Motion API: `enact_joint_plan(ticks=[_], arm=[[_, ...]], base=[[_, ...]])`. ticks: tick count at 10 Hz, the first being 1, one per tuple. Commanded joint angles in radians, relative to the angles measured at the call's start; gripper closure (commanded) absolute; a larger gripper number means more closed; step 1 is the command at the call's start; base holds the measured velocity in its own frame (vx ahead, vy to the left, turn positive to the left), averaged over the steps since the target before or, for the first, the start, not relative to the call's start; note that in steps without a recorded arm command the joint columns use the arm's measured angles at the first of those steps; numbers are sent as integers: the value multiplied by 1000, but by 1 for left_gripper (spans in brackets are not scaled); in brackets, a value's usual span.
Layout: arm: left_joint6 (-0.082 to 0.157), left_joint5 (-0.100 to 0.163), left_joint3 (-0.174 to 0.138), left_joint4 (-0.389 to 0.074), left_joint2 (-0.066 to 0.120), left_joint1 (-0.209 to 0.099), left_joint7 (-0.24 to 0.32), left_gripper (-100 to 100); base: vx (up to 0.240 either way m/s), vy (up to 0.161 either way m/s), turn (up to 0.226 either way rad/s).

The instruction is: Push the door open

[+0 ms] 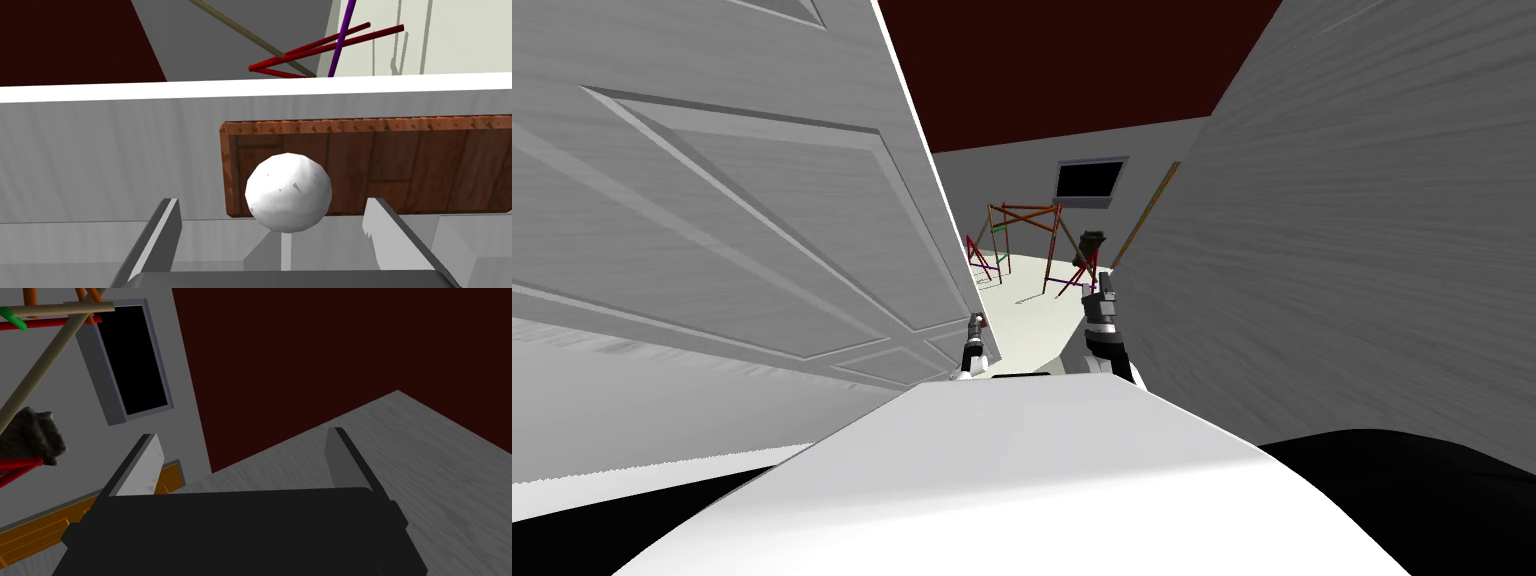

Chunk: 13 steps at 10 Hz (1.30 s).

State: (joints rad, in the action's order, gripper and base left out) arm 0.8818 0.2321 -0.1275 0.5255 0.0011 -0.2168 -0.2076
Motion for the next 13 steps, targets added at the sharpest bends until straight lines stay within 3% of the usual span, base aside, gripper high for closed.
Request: enact_joint_plan(ticks=[1, 2, 7, 8, 11, 12, 13], arm=[[0, 0, 0, 0, 0, 0, 0, -100], [0, 0, 0, 0, 0, 0, 0, 100], [0, 0, 0, 0, 0, 0, 0, 100], [-3, 12, -15, -1, 18, -1, -12, 100], [-2, 31, -40, 0, 32, -6, -31, 100], [7, 55, -8, -44, 39, -21, -35, -100], [10, 65, 0, -49, 42, -26, -38, -100]], base=[[93, 10, 7], [-21, -5, -1], [-16, -1, -3], [102, -27, 61], [174, -1, 81], [6, 19, 88], [-139, 17, 58]])
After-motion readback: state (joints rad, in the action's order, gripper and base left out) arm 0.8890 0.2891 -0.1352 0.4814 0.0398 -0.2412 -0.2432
